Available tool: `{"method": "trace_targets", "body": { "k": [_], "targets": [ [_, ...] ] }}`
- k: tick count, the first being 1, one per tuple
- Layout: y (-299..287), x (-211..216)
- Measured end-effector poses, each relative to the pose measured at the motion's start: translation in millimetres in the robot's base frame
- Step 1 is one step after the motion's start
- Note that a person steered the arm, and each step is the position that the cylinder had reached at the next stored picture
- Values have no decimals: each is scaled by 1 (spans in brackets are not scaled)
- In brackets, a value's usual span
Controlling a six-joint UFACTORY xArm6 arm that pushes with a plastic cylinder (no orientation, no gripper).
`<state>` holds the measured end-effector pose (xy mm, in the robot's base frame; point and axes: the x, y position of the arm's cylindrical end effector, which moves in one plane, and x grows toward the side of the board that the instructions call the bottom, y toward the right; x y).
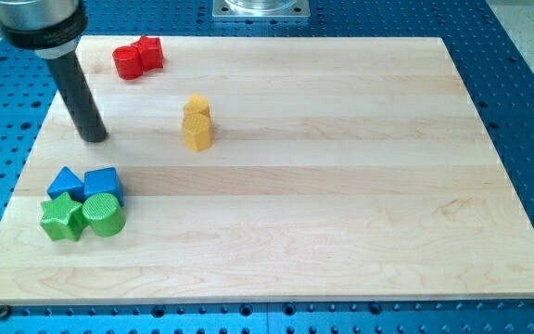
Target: Move the green star into the cube
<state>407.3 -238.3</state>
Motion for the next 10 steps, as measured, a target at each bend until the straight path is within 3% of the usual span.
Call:
{"method": "trace_targets", "body": {
  "k": [1, 3, 4, 8, 10],
  "targets": [
    [-66, 15],
    [-66, 156],
    [-51, 181],
    [10, 119],
    [12, 134]
  ]
}}
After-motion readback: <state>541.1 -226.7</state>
